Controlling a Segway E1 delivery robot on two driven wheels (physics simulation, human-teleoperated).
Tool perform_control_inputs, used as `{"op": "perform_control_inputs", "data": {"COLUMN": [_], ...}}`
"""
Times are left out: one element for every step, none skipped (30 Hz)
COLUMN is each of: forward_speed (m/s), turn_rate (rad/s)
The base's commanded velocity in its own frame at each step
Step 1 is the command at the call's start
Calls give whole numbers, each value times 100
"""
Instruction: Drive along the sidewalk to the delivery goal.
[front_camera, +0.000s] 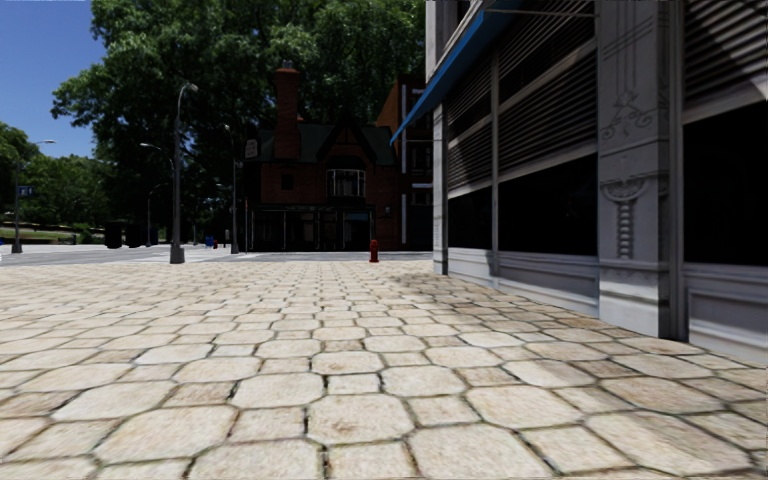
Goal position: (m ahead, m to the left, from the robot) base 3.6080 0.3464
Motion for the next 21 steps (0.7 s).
{"op": "perform_control_inputs", "data": {"forward_speed": [200, 200, 200, 200, 200, 200, 200, 200, 200, 200, 200, 200, 200, 200, 200, 200, 200, 200, 200, 200, 200], "turn_rate": [24, 24, 24, 24, 26, 28, 28, 32, 36, 37, 37, 37, 37, 37, 37, 37, 37, 37, 37, 29, 9]}}
